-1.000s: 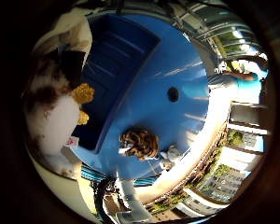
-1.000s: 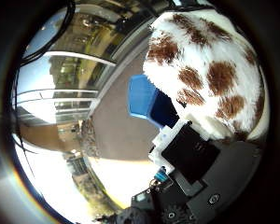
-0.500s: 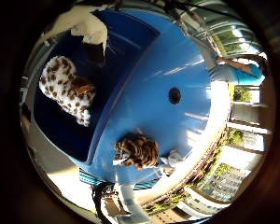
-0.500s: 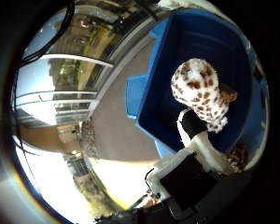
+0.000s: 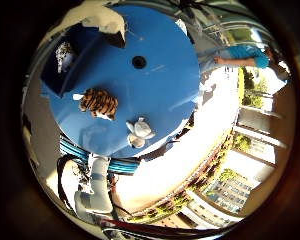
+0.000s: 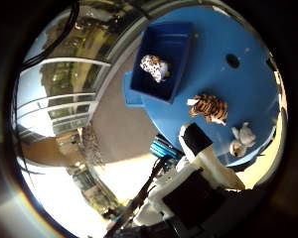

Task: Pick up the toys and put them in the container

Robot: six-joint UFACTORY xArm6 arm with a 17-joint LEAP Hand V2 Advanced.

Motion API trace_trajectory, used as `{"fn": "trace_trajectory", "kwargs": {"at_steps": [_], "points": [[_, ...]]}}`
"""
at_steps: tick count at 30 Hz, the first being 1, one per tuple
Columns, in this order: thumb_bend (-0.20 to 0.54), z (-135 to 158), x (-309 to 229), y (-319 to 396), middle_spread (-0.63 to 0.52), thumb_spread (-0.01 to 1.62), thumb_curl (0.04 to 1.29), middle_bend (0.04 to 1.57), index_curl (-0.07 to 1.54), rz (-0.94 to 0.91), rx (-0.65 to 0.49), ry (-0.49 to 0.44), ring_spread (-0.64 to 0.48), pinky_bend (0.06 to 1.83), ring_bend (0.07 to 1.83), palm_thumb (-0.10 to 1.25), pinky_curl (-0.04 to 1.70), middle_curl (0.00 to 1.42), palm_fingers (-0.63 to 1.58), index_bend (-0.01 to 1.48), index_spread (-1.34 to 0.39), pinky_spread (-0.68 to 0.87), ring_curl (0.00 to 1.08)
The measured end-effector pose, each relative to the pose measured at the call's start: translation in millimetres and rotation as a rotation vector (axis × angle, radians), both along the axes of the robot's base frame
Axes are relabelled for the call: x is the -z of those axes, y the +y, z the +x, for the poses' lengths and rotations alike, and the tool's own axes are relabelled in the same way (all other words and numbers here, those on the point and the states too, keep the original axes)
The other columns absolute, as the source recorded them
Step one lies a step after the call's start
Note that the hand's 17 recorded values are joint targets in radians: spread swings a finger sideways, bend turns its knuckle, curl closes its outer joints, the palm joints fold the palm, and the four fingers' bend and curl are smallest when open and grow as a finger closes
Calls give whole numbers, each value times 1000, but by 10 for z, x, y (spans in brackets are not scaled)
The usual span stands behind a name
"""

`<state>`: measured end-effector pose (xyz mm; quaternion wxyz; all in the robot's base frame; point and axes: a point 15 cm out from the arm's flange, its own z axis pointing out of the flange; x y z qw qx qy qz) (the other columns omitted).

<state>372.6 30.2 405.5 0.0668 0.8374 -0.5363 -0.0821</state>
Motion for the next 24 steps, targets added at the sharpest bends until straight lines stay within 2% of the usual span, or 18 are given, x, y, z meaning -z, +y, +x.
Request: {"fn": "trace_trajectory", "kwargs": {"at_steps": [2,4,7,13,24], "points": [[-30,-227,211,-347,134,1105,401,160,186,0,25,38,286,678,478,636,503,294,-32,158,-296,500,311],[-30,-379,384,-712,124,1107,395,166,190,-14,37,39,282,676,472,636,491,295,-24,157,-302,497,311],[-29,-441,578,-1290,113,1108,388,167,197,-96,5,5,276,661,458,640,471,294,-23,165,-325,489,309],[-27,-659,1392,-1792,93,1106,381,162,211,-119,20,41,270,657,439,653,438,291,-12,166,-361,485,309],[-27,-582,2341,-2126,47,1086,373,148,244,-121,-22,71,275,582,344,675,368,280,-58,185,-395,469,298]]}}
